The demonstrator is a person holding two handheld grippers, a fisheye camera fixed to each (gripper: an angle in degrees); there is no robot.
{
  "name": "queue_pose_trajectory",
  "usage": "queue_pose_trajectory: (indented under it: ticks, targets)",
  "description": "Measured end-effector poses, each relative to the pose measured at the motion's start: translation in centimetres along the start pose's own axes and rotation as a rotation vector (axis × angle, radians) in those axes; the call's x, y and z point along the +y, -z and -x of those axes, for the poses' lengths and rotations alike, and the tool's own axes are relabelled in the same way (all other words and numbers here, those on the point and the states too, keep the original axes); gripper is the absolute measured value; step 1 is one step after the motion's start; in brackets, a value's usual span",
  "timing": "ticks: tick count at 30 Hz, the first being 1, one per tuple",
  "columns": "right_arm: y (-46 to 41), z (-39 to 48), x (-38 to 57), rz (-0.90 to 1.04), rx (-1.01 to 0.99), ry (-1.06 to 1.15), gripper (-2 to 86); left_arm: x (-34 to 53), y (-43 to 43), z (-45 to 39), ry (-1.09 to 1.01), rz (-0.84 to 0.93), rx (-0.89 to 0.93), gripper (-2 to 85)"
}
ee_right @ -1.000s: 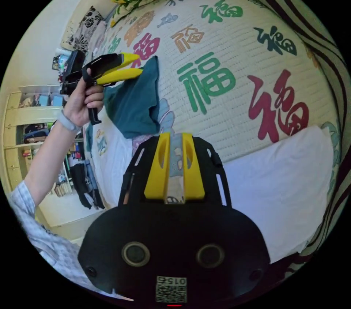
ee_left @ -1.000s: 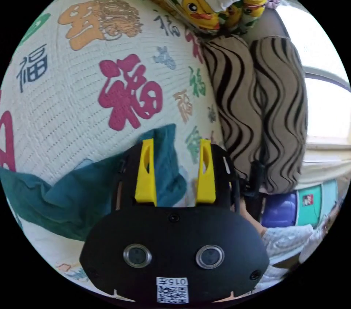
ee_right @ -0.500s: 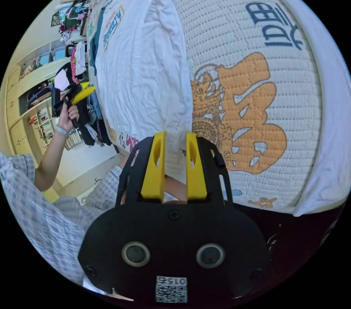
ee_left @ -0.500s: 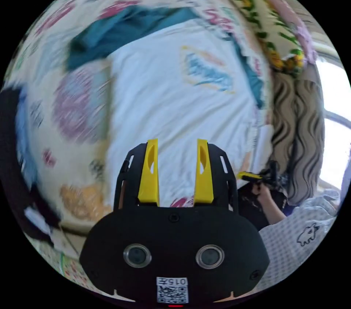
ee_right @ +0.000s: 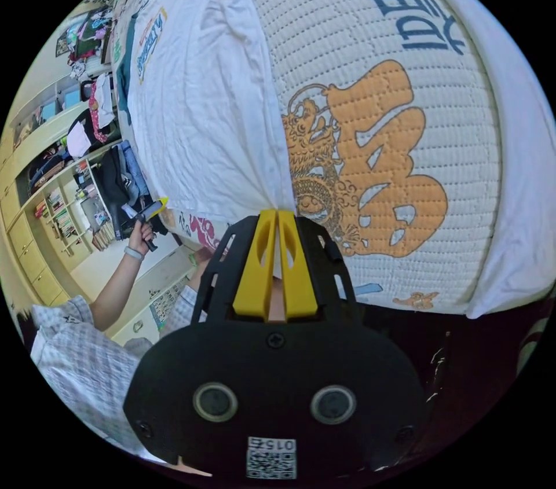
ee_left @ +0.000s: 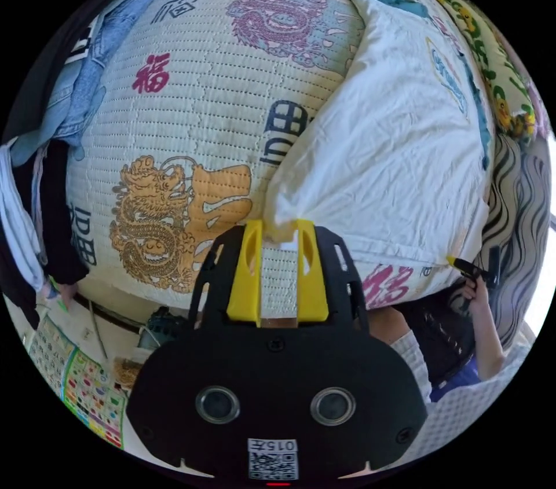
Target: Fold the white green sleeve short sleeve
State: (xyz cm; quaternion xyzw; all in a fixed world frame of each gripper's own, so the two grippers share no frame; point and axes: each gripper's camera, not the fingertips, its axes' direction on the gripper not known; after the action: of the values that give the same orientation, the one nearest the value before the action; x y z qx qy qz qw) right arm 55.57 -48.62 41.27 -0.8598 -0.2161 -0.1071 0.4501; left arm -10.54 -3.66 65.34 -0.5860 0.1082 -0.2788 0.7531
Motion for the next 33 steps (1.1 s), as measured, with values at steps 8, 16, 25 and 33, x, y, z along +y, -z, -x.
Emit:
queue_pose_trajectory:
  ticks: [8, 16, 25, 33]
  targets:
    - [-2.7, 2.1, 1.7, 0.033, 0.154, 0.025, -1.0, 6.2, 2.7, 3.1, -0.095, 0.063, 0.100, 0.2]
    - [-8.6, 0.9, 2.8, 0.060, 0.108, -0.124, 0.4, 14.6, 0.2, 7.4, -0.044, 0.130, 0.090, 4.8]
    - [-6.5, 14.2, -4.2, -0.077, 0.157, 0.178, 6.7, 15.3, 9.0, 12.6, 0.035, -0.126, 0.087, 8.5]
    - [-14.5, 41.9, -18.0, -0.087, 0.229, 0.975, 8.1, 3.3, 14.1, 15.4, 0.062, -0.449, 0.292, 8.6]
